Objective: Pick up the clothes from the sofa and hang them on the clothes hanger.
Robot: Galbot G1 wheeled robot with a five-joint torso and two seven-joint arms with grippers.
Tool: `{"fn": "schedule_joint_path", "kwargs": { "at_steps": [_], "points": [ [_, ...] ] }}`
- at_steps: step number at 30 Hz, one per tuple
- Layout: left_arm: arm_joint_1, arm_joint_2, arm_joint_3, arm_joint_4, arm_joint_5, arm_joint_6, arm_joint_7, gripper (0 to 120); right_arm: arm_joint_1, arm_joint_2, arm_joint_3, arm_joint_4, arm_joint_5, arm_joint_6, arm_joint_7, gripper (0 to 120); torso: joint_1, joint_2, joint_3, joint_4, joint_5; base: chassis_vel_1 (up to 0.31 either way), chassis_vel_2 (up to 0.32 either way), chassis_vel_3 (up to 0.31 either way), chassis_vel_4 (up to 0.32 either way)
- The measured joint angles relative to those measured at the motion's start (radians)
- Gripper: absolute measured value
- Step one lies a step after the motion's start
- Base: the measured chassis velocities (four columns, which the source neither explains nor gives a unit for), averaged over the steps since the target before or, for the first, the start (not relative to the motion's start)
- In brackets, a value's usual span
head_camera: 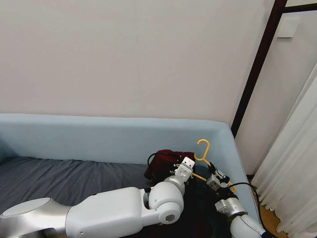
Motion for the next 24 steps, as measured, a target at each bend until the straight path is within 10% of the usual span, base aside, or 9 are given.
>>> {"fn": "schedule_joint_path", "kwargs": {
  "at_steps": [6, 24],
  "points": [
    [0.04, 0.009, -0.02, 0.004, -0.027, -0.045, -0.004, 4, 0.02, 0.004, 0.002, 0.014, -0.001, 0.009, 0.014, 4, 0.0, 0.0, 0.0, 0.0004, -0.0001, 0.0, 0.0, 0.0, 0.0],
    [0.093, 0.099, -0.084, -0.096, 0.012, -0.045, 0.074, 67, 0.006, 0.048, 0.02, 0.005, -0.079, 0.157, 0.056, 4, 0.0, 0.0, 0.0, 0.0002, -0.0002, 0.0, 0.0, 0.0, 0.0]
  ]
}}
